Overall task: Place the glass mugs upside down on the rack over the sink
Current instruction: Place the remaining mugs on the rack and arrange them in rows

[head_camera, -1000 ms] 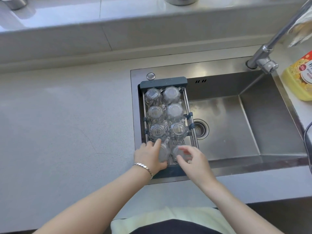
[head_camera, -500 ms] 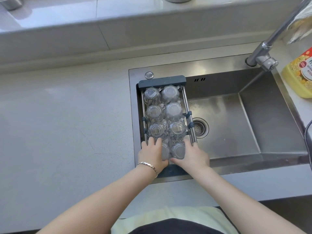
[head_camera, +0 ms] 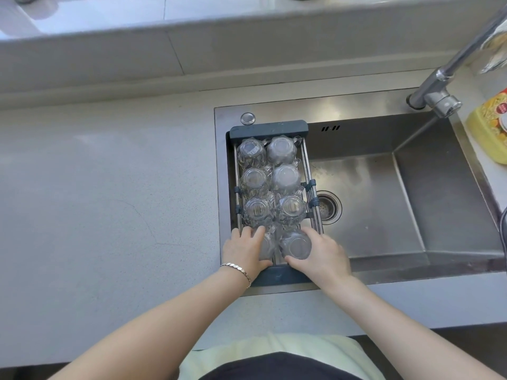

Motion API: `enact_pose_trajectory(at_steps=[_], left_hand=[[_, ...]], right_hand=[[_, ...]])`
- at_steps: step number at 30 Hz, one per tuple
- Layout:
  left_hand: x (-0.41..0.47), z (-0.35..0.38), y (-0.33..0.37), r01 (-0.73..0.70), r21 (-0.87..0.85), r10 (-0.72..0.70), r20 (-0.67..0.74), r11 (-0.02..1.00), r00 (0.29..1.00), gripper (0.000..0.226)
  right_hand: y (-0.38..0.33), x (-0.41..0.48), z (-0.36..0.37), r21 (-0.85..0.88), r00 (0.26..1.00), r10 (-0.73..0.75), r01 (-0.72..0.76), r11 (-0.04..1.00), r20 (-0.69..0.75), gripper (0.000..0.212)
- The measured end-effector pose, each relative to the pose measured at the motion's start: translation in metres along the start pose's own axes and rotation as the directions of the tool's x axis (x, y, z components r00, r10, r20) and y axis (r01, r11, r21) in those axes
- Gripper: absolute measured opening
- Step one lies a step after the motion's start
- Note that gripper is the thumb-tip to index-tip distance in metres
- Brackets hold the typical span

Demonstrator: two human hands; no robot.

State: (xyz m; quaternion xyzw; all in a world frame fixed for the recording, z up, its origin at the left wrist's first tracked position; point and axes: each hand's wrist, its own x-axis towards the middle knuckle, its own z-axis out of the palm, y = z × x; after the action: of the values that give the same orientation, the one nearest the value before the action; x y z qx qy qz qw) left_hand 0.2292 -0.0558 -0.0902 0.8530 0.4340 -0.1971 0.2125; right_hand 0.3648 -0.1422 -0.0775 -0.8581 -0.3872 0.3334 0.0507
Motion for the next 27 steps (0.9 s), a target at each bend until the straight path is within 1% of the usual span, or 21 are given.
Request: enact_pose_trajectory(at_steps=[3, 7, 8, 9, 11, 14, 15, 17, 20, 22, 25, 27], left_hand=[[0.000, 0.000, -0.007, -0.053, 0.047, 0.055, -0.024, 0.997, 0.998, 0.071], [-0.001, 0.002, -0.008, -0.055, 0.068, 0.058, -0.048, 0.996, 0.997, 0.066], [0.000, 0.002, -0.008, -0.053, 0.068, 0.056, -0.047, 0.996, 0.997, 0.065], [0.001, 0.002, -0.008, -0.053, 0.067, 0.056, -0.046, 0.996, 0.997, 0.065], [0.002, 0.001, -0.009, -0.065, 0.072, 0.068, -0.041, 0.995, 0.997, 0.065], [0.004, 0.000, -0.013, -0.107, 0.077, 0.109, -0.029, 0.991, 0.994, 0.066], [0.004, 0.000, -0.014, -0.127, 0.082, 0.129, -0.022, 0.989, 0.991, 0.067], [0.003, 0.001, -0.017, -0.166, 0.104, 0.169, -0.019, 0.981, 0.986, 0.069], [0.003, 0.000, -0.019, -0.203, 0.126, 0.207, -0.017, 0.971, 0.978, 0.068], [0.002, 0.000, -0.019, -0.219, 0.129, 0.222, -0.007, 0.967, 0.975, 0.067], [0.001, -0.002, -0.020, -0.234, 0.143, 0.235, 0.011, 0.962, 0.972, 0.066], [0.002, -0.002, -0.022, -0.240, 0.166, 0.241, 0.017, 0.956, 0.970, 0.067]], right_hand=[[-0.005, -0.003, -0.003, -0.017, 1.000, 0.003, -0.003, 1.000, 0.006, 0.072], [-0.018, -0.003, -0.014, -0.016, 0.998, 0.046, -0.047, 0.999, -0.047, 0.067], [-0.022, -0.003, -0.021, -0.036, 0.998, 0.038, -0.040, 0.999, -0.052, 0.066], [-0.024, -0.003, -0.029, -0.071, 0.999, 0.003, -0.006, 0.997, -0.045, 0.067], [-0.026, -0.005, -0.044, -0.154, 0.991, -0.134, 0.131, 0.979, -0.012, 0.069], [-0.023, -0.006, -0.056, -0.299, 0.931, -0.349, 0.365, 0.881, 0.109, 0.073], [-0.021, -0.004, -0.054, -0.336, 0.909, -0.386, 0.418, 0.844, 0.159, 0.074], [-0.016, 0.006, -0.046, -0.369, 0.879, -0.403, 0.474, 0.799, 0.256, 0.074], [-0.006, 0.024, -0.033, -0.368, 0.838, -0.406, 0.531, 0.764, 0.365, 0.073], [0.001, 0.033, -0.025, -0.331, 0.820, -0.407, 0.544, 0.771, 0.401, 0.072], [0.010, 0.040, -0.019, -0.188, 0.798, -0.447, 0.551, 0.813, 0.404, 0.068], [0.017, 0.034, -0.015, -0.060, 0.805, -0.487, 0.535, 0.843, 0.338, 0.063]])
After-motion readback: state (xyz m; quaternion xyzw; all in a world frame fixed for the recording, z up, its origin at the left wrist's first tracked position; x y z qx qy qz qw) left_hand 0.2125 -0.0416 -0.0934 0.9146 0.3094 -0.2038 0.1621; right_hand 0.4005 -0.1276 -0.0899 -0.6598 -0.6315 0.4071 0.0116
